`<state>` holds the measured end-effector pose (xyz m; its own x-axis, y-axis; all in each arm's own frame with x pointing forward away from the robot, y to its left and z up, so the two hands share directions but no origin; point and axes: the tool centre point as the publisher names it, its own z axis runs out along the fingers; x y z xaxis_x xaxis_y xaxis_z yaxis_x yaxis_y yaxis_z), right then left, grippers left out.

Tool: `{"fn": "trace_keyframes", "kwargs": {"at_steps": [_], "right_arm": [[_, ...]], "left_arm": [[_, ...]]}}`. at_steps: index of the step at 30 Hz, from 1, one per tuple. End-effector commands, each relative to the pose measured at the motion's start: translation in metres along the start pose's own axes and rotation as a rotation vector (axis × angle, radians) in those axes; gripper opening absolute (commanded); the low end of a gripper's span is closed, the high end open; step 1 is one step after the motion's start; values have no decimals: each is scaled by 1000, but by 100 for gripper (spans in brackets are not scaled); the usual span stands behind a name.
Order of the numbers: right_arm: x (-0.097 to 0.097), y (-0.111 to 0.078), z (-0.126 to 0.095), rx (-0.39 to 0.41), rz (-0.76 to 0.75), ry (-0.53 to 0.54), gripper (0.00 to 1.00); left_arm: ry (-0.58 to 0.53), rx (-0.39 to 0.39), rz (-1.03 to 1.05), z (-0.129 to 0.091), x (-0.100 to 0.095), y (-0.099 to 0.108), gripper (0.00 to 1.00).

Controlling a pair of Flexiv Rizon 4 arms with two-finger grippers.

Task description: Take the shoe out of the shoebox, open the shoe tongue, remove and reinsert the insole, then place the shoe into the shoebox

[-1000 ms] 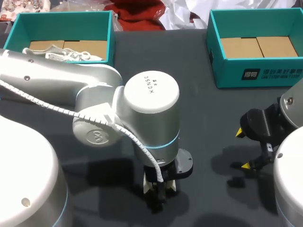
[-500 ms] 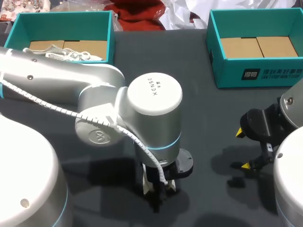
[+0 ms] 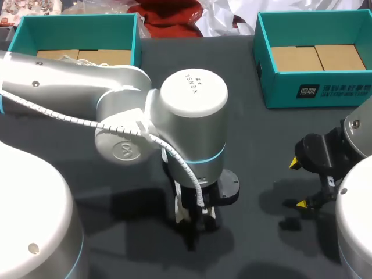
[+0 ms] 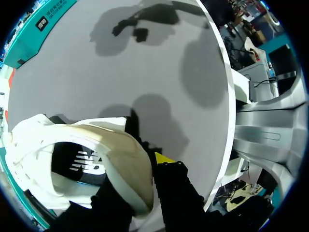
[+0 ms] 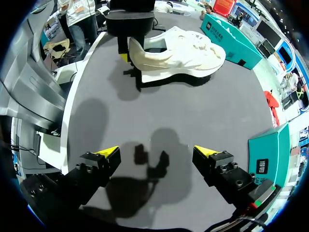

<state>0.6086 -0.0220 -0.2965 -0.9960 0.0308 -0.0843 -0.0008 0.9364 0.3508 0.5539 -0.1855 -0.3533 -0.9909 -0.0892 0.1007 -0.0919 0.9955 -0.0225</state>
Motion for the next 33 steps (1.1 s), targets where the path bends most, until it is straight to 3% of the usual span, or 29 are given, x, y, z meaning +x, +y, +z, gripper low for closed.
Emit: {"fn": "trace_keyframes", "kwargs": {"at_steps": [1, 10, 15, 33], "right_arm": [[3, 0, 0, 2, 0, -4, 100], [3, 0, 0, 2, 0, -4, 100], [3, 0, 0, 2, 0, -4, 100], [3, 0, 0, 2, 0, -4, 100]], "left_arm": [[11, -2, 21, -41, -11, 11, 0], [10, -26, 62, -91, -30, 24, 0], [-28, -20, 87, -131, -48, 28, 0], [-32, -10, 97, -132, -47, 27, 0]]}}
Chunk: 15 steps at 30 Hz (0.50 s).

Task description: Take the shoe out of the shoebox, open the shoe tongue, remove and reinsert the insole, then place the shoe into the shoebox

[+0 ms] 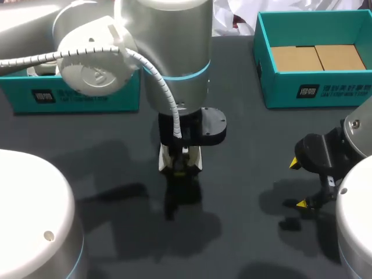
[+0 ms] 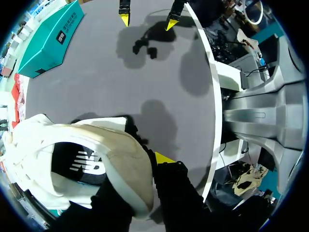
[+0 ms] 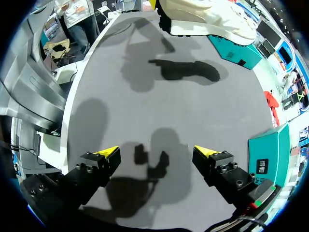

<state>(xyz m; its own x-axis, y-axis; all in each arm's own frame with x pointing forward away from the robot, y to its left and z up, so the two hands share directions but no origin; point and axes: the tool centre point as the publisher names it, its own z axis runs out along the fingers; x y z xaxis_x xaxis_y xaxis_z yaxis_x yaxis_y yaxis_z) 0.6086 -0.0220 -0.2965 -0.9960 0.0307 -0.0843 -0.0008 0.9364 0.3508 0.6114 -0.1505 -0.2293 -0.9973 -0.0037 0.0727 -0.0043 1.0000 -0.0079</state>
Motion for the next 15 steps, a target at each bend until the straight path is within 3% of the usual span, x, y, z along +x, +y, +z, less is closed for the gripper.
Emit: {"fn": "trace_keyframes", "kwargs": {"at_steps": [1, 9, 12, 15], "right_arm": [[3, 0, 0, 2, 0, -4, 100], [3, 0, 0, 2, 0, -4, 100], [3, 0, 0, 2, 0, -4, 100], [3, 0, 0, 2, 0, -4, 100]], "left_arm": [[-24, 11, 12, -5, -2, 1, 0], [0, 1, 72, -54, -44, 24, 0], [-27, -7, 78, -71, -54, 42, 0], [-116, -69, 52, -86, -74, 60, 0]]}}
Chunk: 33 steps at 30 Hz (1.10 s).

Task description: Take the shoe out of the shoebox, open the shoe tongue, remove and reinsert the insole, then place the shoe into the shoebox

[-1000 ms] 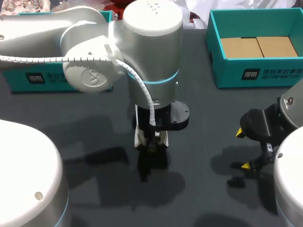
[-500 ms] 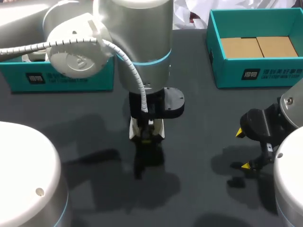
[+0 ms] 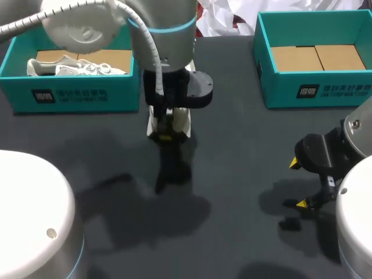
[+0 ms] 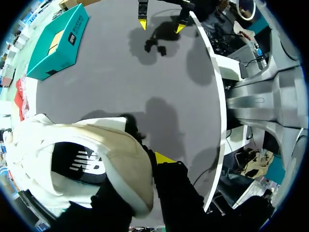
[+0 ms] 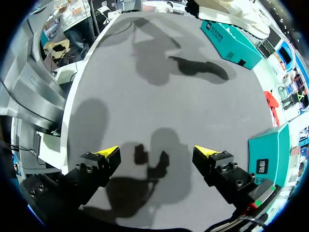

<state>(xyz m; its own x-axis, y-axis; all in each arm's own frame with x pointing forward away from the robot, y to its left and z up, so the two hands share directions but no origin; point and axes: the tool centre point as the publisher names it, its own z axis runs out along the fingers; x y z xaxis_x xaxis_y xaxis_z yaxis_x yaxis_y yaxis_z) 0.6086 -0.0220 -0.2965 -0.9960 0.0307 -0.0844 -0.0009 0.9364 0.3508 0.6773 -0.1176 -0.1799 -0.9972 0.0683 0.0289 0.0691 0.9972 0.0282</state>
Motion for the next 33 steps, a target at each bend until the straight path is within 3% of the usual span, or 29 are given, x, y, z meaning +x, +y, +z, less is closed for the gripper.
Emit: {"fn": "trace_keyframes", "kwargs": {"at_steps": [1, 16, 26, 32, 33], "right_arm": [[3, 0, 0, 2, 0, -4, 100], [3, 0, 0, 2, 0, -4, 100], [3, 0, 0, 2, 0, -4, 100], [3, 0, 0, 2, 0, -4, 100], [3, 0, 0, 2, 0, -4, 100]], "left_arm": [[-70, -32, -20, -30, -11, 30, 0], [-37, -7, -41, -30, -16, 34, 0], [-32, 40, -97, -42, -74, 108, 0], [-88, -33, -110, -54, -127, 167, 0], [-88, -33, -110, -54, -127, 167, 0]]}}
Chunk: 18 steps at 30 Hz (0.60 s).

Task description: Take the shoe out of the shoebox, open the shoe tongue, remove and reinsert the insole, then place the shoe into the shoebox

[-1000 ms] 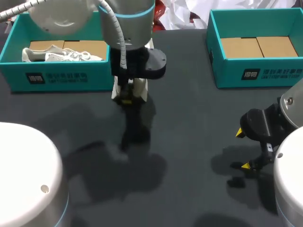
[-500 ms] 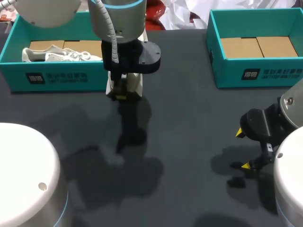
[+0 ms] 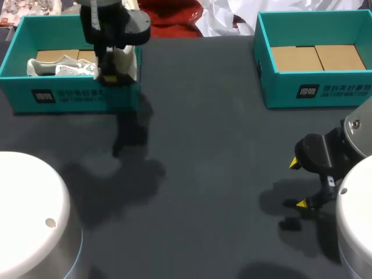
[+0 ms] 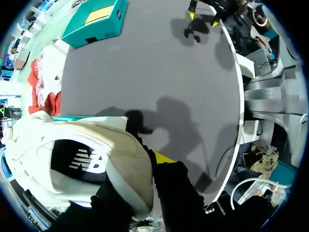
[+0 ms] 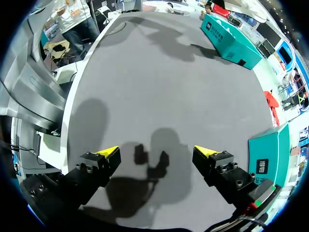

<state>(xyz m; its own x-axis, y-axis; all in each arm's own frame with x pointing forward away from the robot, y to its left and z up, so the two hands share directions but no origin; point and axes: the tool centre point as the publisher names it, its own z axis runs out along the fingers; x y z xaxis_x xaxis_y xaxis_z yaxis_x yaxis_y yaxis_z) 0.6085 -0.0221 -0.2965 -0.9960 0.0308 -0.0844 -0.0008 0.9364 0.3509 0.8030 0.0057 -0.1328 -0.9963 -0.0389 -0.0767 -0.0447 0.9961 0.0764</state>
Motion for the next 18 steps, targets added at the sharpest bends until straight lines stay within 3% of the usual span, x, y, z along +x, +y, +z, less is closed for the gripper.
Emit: {"fn": "trace_keyframes", "kwargs": {"at_steps": [1, 14, 18], "right_arm": [[3, 0, 0, 2, 0, -4, 100], [3, 0, 0, 2, 0, -4, 100], [3, 0, 0, 2, 0, -4, 100]], "left_arm": [[13, 18, 3, -4, -15, 33, 0], [13, 18, 3, -4, -15, 33, 0], [37, 22, 24, 0, -46, 58, 0]]}}
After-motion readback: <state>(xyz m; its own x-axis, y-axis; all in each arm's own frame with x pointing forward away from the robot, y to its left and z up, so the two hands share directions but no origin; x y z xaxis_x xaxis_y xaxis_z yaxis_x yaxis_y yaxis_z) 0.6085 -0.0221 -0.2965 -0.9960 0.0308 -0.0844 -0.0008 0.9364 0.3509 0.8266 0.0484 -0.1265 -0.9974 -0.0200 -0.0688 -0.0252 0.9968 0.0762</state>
